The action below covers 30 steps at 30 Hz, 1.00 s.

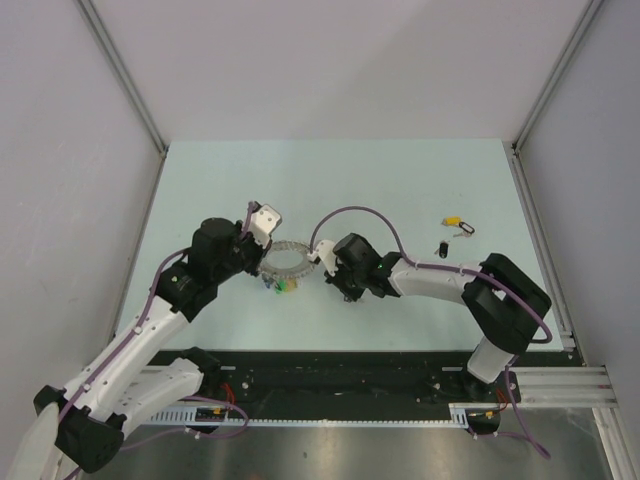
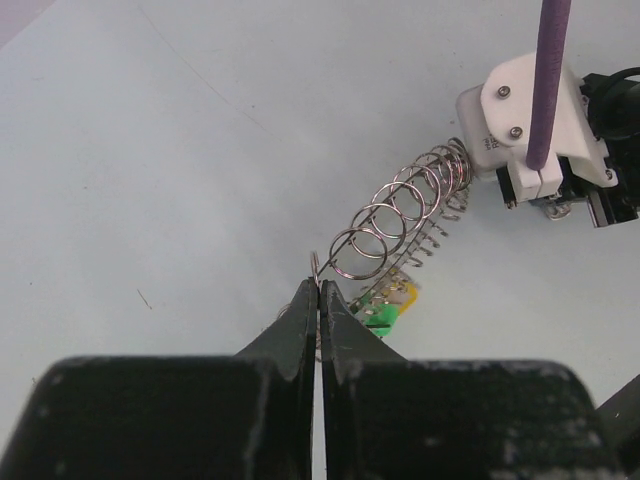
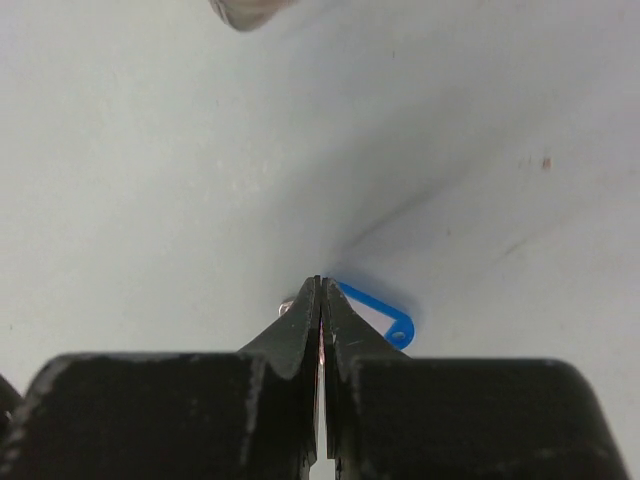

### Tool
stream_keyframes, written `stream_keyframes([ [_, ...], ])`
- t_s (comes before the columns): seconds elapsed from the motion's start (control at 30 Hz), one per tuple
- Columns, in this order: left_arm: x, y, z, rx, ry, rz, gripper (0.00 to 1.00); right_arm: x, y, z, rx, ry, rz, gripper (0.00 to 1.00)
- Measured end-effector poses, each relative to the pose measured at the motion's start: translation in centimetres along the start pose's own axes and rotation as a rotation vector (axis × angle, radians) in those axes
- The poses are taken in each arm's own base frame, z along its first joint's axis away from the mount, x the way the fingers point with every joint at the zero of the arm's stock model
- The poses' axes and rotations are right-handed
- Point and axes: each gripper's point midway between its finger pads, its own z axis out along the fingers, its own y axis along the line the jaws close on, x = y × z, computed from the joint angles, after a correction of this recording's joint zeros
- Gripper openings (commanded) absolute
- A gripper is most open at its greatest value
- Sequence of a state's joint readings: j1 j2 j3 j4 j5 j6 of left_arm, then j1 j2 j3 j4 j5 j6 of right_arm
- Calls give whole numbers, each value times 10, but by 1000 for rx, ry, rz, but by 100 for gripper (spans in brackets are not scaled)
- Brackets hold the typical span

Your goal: Put the keys on the keyring

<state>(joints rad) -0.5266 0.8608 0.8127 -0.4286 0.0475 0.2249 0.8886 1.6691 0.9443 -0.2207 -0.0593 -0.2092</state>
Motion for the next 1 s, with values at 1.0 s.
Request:
stream_keyframes([
  [1.0,1,2,0,-6,4,-4,0,-33,-28,-15,-33,-230,264,35],
])
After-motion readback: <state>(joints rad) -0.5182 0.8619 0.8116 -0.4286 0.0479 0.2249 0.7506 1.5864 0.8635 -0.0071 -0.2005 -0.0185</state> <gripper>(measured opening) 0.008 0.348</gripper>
